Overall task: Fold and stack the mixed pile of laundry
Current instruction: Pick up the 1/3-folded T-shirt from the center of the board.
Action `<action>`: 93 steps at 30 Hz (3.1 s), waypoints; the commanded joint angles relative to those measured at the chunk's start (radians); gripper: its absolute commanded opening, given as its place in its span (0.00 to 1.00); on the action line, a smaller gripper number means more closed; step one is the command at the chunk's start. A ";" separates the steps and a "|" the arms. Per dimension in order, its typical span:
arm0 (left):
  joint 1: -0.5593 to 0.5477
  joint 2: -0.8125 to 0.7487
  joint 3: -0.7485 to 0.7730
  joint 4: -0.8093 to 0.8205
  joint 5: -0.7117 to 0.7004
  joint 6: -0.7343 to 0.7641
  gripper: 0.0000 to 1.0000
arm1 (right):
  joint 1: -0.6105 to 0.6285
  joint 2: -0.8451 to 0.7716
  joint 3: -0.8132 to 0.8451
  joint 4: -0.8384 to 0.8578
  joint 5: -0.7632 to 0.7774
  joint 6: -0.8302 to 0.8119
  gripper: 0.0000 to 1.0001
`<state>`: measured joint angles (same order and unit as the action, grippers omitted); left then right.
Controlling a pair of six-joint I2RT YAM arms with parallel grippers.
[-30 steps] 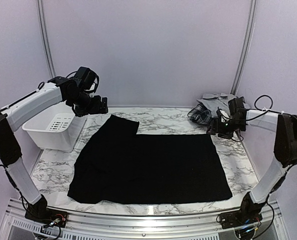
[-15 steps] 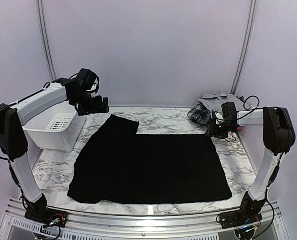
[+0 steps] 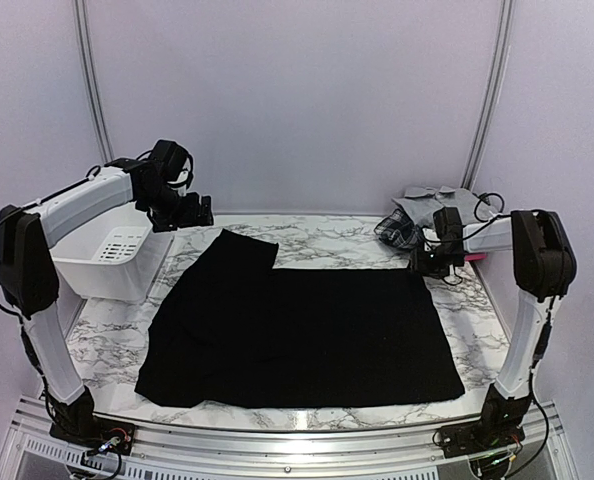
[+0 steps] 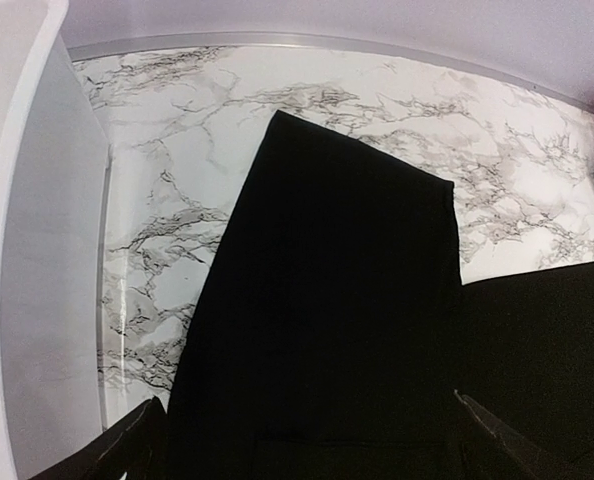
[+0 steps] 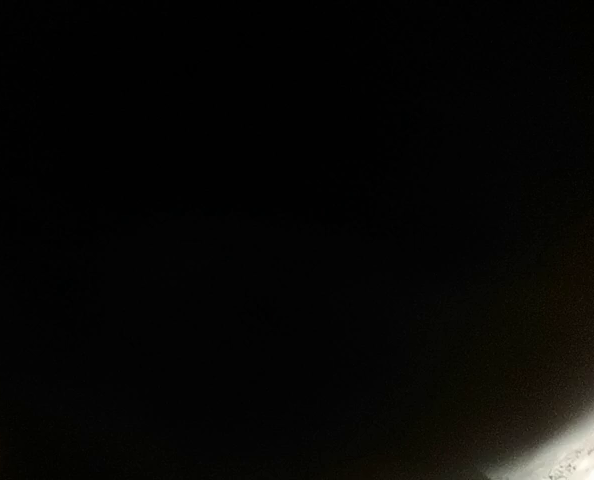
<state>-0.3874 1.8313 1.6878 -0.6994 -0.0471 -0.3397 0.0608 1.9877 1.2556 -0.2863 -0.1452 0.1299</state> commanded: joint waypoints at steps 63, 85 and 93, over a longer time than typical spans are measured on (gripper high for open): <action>0.060 0.576 0.380 -0.034 -0.126 0.123 0.72 | 0.050 0.075 0.089 -0.073 0.043 0.012 0.00; 0.068 0.758 0.464 -0.038 -0.010 0.124 0.45 | 0.053 0.080 0.096 -0.089 0.050 0.002 0.00; 0.073 0.744 0.452 -0.033 0.056 0.135 0.20 | 0.054 0.056 0.086 -0.078 0.027 0.002 0.00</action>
<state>-0.3122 2.5336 2.1826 -0.6605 -0.0830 -0.2096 0.0975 2.0403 1.3308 -0.3202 -0.0856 0.1368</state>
